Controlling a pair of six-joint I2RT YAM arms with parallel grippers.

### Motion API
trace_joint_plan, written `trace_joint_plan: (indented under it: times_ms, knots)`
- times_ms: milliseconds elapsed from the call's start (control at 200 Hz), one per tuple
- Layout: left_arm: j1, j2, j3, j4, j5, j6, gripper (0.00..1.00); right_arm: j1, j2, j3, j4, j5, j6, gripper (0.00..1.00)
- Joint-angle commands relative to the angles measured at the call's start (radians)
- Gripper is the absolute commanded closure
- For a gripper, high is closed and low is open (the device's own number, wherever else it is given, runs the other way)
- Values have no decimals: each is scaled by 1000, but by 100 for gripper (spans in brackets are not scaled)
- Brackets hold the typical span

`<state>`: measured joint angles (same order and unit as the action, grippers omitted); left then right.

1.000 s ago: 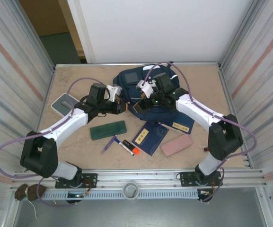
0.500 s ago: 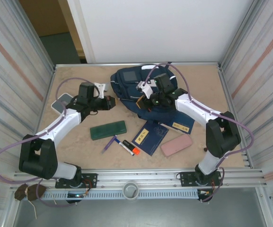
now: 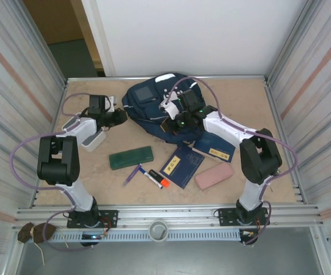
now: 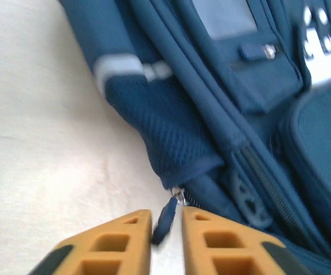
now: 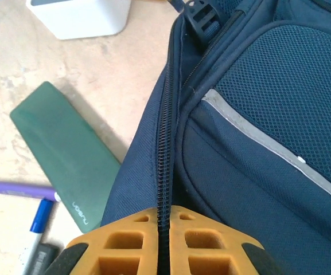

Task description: Pack the student bag

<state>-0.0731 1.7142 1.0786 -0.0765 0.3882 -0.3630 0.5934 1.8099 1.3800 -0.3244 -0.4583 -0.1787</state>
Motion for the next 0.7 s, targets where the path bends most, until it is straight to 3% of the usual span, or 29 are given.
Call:
trace_joint_plan:
  times_ms: [0,110,220,296,436,566,691]
  knots:
    - [27,-72,-7,10,-63,-15,67,27,40,96,-82,130,59,75]
    - [26,-181,-71,2,-53,-29,53,21,-6,79,-157,191,87,51]
    - [-39,-277,-127,19,-37,26,37,-63,-139,-57,-127,128,216,35]
    - [-136,-293,-121,-1,-67,128,30,-164,-184,-134,-115,121,379,32]
    - [-315,-207,-22,-87,-133,348,28,-281,-208,-242,-94,233,542,26]
    - [-438,-83,106,-180,-225,521,26,-295,-166,-272,-35,261,632,25]
    - [-477,52,244,-262,-290,569,24,-287,-103,-285,3,292,663,28]
